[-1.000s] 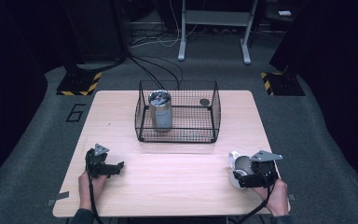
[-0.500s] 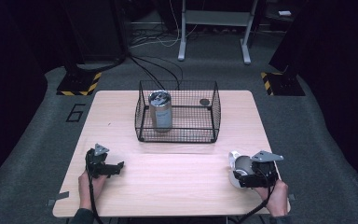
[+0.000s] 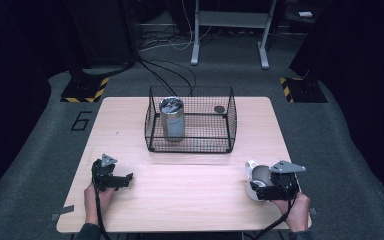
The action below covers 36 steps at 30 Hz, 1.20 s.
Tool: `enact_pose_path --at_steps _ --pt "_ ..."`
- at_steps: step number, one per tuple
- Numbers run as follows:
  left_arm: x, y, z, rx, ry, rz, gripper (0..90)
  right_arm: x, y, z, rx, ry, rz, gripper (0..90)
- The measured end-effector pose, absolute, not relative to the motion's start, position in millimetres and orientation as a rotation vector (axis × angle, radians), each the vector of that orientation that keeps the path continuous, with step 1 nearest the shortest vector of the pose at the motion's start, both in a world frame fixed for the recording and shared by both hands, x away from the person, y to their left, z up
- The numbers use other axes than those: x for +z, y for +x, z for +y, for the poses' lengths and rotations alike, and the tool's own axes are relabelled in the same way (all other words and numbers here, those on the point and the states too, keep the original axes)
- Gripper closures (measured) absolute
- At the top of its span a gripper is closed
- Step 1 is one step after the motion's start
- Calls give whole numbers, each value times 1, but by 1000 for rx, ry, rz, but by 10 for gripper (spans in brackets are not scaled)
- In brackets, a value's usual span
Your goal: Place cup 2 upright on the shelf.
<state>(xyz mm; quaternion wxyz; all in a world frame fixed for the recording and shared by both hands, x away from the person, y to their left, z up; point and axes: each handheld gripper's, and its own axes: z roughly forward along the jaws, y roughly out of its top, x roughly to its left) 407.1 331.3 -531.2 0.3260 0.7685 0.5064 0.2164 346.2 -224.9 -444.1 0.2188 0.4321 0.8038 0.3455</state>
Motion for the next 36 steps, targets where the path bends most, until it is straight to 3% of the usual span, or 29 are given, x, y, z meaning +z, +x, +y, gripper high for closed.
enact_pose_path --at_steps 36 --pt "-532 408 331 575 2009 1317 2 -402 369 -187 1007 1054 2282 55"
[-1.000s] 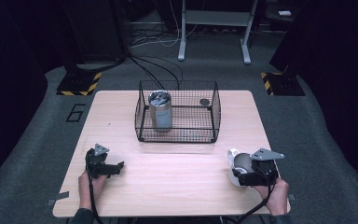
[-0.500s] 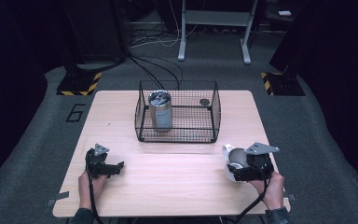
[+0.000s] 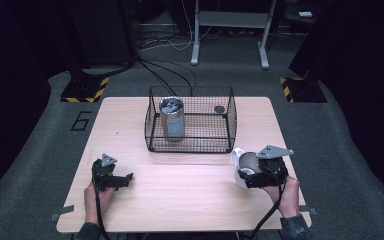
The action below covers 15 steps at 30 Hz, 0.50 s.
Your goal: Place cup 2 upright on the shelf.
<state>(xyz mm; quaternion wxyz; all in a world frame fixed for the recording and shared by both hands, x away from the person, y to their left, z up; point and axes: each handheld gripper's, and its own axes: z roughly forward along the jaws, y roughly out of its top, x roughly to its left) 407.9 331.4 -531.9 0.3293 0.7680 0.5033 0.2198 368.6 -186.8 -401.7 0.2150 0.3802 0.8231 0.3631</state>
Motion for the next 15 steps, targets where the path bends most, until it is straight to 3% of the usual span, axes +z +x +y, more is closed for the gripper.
enact_pose_path --at_steps 15 --pt "-532 409 331 568 2010 1308 1 -387 383 -168 1028 996 2312 56"
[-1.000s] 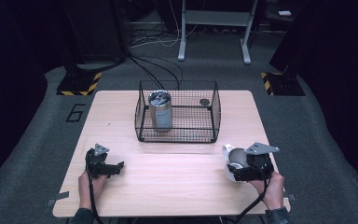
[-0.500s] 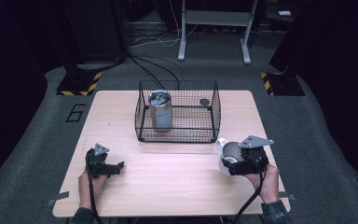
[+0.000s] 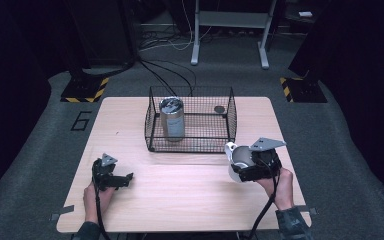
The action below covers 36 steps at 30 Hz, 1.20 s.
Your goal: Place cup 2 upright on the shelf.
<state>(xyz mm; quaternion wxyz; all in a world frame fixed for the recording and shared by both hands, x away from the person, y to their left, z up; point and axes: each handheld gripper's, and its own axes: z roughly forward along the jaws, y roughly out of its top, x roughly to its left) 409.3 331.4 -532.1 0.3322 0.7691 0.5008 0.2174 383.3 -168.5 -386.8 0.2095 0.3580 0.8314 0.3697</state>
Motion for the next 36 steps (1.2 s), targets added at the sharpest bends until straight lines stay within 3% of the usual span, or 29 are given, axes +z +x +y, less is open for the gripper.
enact_pose_path --at_steps 36 --pt "-531 413 330 570 2017 1316 3 -340 430 -135 1086 881 2323 56"
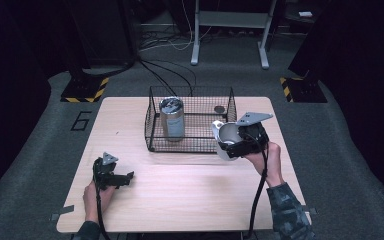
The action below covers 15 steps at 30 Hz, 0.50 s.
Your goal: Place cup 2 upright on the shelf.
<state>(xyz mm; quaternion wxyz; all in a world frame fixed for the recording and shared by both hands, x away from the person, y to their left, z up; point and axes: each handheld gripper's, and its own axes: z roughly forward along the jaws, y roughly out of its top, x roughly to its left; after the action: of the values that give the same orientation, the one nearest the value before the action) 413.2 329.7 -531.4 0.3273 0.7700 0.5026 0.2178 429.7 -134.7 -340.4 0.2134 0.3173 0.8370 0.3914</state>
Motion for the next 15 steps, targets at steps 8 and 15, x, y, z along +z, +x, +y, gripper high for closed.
enact_pose_path --at_steps 8,15 --pt "-532 413 329 575 2007 1315 3 -335 441 -131 1107 876 2313 56" --pt "-531 413 330 563 2022 1318 3 -330 448 -124 1094 859 2327 56"
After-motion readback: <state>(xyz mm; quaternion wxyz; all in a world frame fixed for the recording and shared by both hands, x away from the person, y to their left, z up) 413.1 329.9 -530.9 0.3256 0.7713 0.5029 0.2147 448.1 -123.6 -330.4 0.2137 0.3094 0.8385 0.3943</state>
